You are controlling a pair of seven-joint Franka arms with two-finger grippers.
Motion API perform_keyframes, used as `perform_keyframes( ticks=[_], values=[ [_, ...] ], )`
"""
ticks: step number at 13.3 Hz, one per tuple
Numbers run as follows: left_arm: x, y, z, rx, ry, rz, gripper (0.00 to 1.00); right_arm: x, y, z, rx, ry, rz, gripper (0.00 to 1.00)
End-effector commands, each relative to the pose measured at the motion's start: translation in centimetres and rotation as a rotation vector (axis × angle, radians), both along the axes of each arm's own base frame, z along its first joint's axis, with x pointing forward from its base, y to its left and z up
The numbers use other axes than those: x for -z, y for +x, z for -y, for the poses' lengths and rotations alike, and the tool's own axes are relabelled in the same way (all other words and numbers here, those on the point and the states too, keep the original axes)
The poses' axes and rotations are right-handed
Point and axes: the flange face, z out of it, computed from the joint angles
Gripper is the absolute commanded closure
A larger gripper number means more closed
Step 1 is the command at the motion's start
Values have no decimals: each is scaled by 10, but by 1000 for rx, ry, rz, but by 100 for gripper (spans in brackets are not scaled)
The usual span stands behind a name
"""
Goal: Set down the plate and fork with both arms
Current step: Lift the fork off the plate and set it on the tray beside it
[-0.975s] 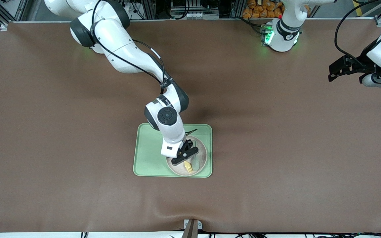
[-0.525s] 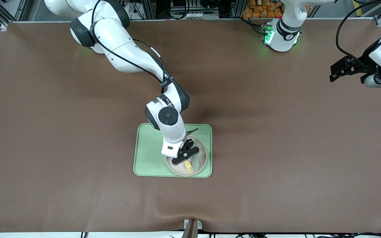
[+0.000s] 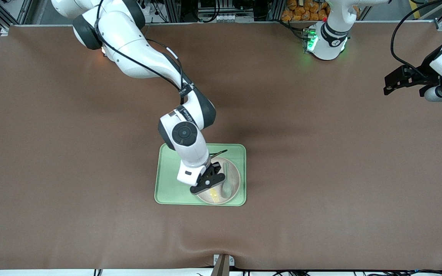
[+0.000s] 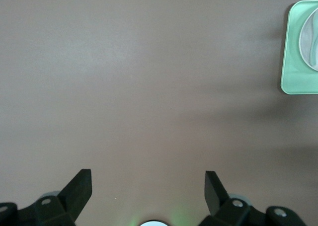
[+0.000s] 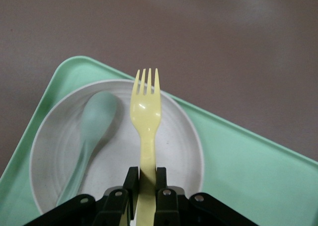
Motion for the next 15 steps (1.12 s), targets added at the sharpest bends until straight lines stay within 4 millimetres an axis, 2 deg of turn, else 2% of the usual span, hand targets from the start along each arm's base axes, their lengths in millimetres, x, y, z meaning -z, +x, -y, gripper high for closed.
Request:
perform_keyframes(
  ticks=[1,4,7,8,10,15],
  values=[
    [-6,-7,0,6,23,18,0,-8,22,45,74,16,-31,90],
    [-5,-7,1,7,23,17,0,0,28,78,127,-33,-131,89],
    [-4,-6,2,9,23,17,0,10,19,105,185,-25,-217,89],
    [-4,-6,2,7,23,17,0,11,14,109,191,-27,-222,89],
    [-3,-6,2,7,23,15,0,23,6,104,234,-17,-205,89],
    [-2,-5,1,6,23,12,0,39,-1,119,329,-10,-214,89]
  ],
)
